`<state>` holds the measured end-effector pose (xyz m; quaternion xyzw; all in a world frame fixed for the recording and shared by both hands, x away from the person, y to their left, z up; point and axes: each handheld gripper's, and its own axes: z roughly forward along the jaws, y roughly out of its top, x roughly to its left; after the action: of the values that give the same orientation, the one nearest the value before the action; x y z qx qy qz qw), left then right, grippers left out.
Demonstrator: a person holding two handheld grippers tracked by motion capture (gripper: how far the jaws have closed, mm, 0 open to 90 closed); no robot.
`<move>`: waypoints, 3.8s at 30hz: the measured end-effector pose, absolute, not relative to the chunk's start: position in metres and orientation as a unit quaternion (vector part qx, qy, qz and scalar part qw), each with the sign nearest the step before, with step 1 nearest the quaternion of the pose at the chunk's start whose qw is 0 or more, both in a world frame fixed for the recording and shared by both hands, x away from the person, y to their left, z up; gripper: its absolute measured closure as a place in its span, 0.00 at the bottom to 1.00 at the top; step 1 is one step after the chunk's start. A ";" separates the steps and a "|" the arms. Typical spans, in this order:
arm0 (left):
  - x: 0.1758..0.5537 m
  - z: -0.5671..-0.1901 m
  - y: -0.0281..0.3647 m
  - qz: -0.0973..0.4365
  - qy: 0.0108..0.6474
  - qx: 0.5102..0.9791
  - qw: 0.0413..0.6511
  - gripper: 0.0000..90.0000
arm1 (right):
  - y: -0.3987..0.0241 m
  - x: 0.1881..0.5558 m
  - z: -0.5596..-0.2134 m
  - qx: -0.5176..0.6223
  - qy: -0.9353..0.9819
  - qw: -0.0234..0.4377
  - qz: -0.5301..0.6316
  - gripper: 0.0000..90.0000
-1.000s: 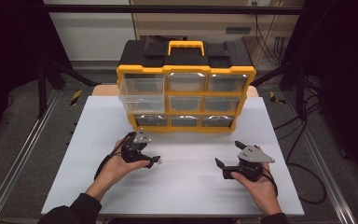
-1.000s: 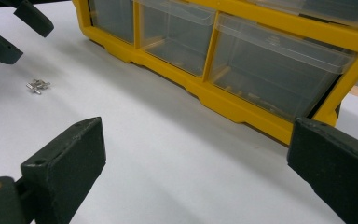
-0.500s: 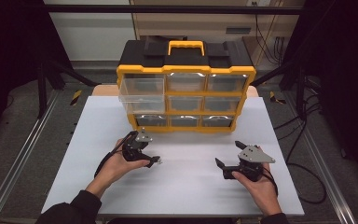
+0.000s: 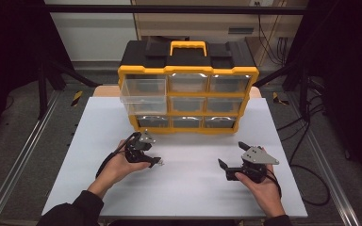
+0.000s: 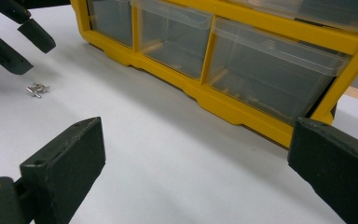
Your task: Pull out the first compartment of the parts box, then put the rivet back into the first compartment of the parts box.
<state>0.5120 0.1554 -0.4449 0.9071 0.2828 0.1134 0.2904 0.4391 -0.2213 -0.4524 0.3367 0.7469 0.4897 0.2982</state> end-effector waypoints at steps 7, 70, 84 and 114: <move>0.515 -0.449 0.152 0.093 0.289 0.911 0.279 0.51 | -0.221 0.439 -0.453 0.339 0.746 0.297 0.490 0.05; 0.511 -0.455 0.136 0.099 0.304 0.917 0.237 0.82 | -0.222 0.439 -0.452 0.336 0.748 0.298 0.489 0.05; 0.504 -0.450 0.141 0.114 0.317 0.910 0.240 0.65 | -0.221 0.439 -0.453 0.335 0.748 0.297 0.489 0.05; 0.503 -0.459 0.140 0.118 0.318 0.905 0.257 0.89 | -0.222 0.440 -0.453 0.336 0.750 0.295 0.487 0.05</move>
<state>0.5035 0.1399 -0.4586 0.9050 0.3181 0.1184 0.2565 0.4398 -0.2216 -0.4533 0.3363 0.7500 0.4874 0.2947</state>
